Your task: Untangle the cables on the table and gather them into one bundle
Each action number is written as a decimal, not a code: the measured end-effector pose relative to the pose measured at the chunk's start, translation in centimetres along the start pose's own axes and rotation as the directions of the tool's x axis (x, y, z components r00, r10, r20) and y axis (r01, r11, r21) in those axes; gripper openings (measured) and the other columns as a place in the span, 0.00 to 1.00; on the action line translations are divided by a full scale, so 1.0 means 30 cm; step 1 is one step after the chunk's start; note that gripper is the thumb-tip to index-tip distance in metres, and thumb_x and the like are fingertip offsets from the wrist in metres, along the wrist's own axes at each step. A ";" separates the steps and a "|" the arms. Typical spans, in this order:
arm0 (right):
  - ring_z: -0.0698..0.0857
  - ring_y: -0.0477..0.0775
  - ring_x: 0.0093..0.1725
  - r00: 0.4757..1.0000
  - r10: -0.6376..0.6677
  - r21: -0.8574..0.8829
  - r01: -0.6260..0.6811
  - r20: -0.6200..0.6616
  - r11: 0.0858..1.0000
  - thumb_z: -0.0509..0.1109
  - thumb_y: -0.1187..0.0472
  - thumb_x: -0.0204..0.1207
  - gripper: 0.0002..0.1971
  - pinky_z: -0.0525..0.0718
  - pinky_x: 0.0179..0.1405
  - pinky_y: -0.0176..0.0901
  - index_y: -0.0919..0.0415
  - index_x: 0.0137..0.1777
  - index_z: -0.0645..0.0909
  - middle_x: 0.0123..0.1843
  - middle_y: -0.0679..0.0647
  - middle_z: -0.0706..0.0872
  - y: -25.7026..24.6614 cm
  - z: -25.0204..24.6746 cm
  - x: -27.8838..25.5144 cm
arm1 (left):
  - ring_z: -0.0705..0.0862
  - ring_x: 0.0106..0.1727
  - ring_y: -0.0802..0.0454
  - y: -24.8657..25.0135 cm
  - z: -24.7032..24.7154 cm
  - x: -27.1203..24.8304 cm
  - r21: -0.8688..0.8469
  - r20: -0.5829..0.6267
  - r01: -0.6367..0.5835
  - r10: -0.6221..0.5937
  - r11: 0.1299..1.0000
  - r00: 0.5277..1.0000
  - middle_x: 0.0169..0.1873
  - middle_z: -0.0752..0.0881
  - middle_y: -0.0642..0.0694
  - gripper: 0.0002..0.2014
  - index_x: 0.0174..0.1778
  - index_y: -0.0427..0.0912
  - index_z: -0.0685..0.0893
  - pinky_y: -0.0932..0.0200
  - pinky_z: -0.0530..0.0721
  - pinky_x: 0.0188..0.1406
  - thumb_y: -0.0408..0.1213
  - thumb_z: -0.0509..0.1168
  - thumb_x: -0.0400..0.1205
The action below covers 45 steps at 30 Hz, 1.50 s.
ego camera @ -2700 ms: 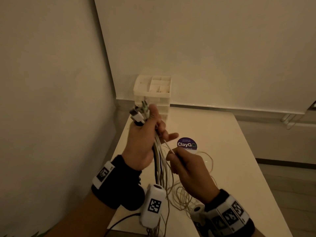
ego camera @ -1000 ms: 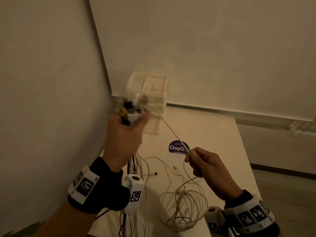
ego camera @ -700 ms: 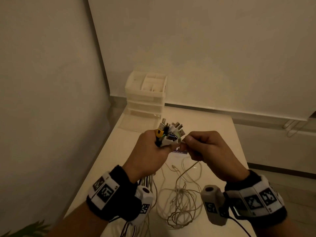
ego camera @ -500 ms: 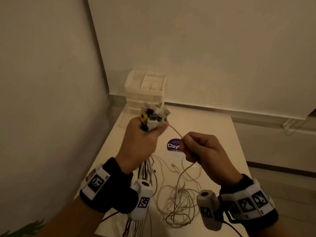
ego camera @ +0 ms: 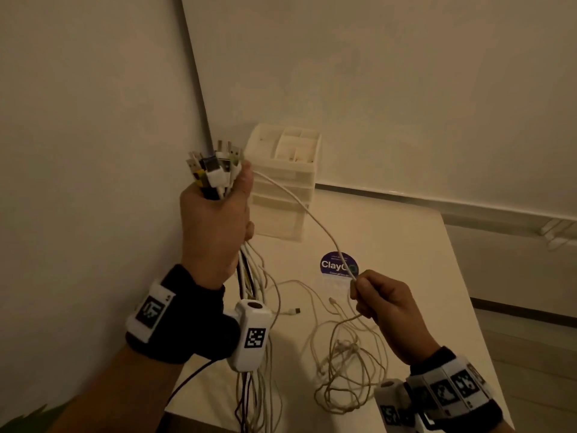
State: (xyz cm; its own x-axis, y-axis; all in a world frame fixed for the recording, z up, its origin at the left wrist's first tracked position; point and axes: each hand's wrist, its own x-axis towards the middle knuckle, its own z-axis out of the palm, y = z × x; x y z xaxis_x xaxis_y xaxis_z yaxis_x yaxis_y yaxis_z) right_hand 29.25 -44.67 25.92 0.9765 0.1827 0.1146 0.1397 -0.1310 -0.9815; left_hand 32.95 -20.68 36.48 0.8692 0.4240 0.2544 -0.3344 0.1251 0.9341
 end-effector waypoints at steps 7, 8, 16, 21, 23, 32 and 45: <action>0.65 0.59 0.29 0.998 0.023 -0.010 -0.024 -0.050 1.000 0.59 0.64 0.86 0.16 0.68 0.35 0.56 0.64 0.36 0.80 0.27 0.62 0.69 -0.143 -0.015 0.025 | 0.81 0.26 0.70 -0.019 0.053 -0.117 0.177 0.303 -0.176 0.117 0.968 0.946 0.22 0.83 0.62 0.03 0.45 0.46 0.88 0.73 0.76 0.30 0.33 0.72 0.78; 0.66 0.59 0.28 0.999 -0.002 -0.034 0.001 -0.033 0.999 0.60 0.62 0.86 0.17 0.70 0.34 0.56 0.62 0.36 0.81 0.27 0.62 0.71 -0.172 -0.014 0.028 | 0.84 0.31 0.72 -0.029 0.068 -0.137 0.238 0.402 -0.177 0.070 0.955 0.913 0.27 0.87 0.65 0.06 0.47 0.48 0.89 0.76 0.77 0.33 0.32 0.73 0.78; 0.73 0.55 0.25 0.996 -0.043 0.036 0.040 0.084 0.999 0.61 0.53 0.78 0.16 0.74 0.31 0.46 0.60 0.35 0.84 0.24 0.55 0.75 -0.290 -0.014 0.046 | 0.84 0.31 0.69 -0.070 0.138 -0.176 0.266 0.480 -0.194 0.045 0.944 0.876 0.27 0.85 0.65 0.08 0.41 0.51 0.89 0.74 0.77 0.34 0.31 0.73 0.79; 0.72 0.51 0.28 0.989 -0.099 0.132 0.085 0.105 0.988 0.60 0.57 0.82 0.12 0.73 0.32 0.41 0.56 0.41 0.82 0.28 0.52 0.74 -0.217 0.007 0.023 | 0.73 0.18 0.67 -0.053 0.130 -0.100 0.157 0.368 -0.129 0.064 0.979 0.928 0.19 0.71 0.50 0.15 0.29 0.58 0.86 0.61 0.67 0.25 0.36 0.71 0.80; 0.71 0.50 0.29 0.989 -0.107 0.107 0.096 0.106 0.990 0.60 0.59 0.82 0.12 0.72 0.32 0.37 0.54 0.41 0.82 0.28 0.51 0.74 -0.184 0.014 0.020 | 0.71 0.16 0.66 -0.046 0.128 -0.083 0.121 0.302 -0.093 0.053 0.988 0.952 0.19 0.69 0.48 0.15 0.27 0.55 0.84 0.62 0.67 0.26 0.36 0.71 0.80; 0.68 0.50 0.30 0.997 -0.013 0.051 0.009 0.078 0.999 0.62 0.59 0.81 0.11 0.68 0.32 0.42 0.63 0.42 0.82 0.28 0.52 0.71 -0.023 0.000 -0.017 | 0.59 0.16 0.56 -0.028 0.012 0.052 -0.098 -0.040 0.041 -0.045 0.994 0.998 0.16 0.65 0.54 0.11 0.37 0.38 0.75 0.68 0.62 0.18 0.32 0.67 0.84; 0.77 0.41 0.26 0.998 -0.039 -0.145 0.047 0.057 0.988 0.63 0.68 0.83 0.18 0.75 0.31 0.31 0.54 0.34 0.86 0.27 0.51 0.81 -0.268 -0.008 0.138 | 0.88 0.40 0.67 -0.053 0.123 -0.118 0.370 0.562 -0.235 -0.015 0.899 0.827 0.36 0.90 0.61 0.07 0.48 0.49 0.90 0.67 0.83 0.40 0.33 0.74 0.78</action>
State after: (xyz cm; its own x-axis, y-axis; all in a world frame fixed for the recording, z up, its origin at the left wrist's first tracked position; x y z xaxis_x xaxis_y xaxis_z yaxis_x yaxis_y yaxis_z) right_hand 32.21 -43.10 34.31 0.9593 0.2433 0.1436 0.2076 -0.2622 -0.9424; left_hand 31.74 -25.68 35.01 0.9287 -0.1553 0.3369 -0.3699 -0.3189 0.8726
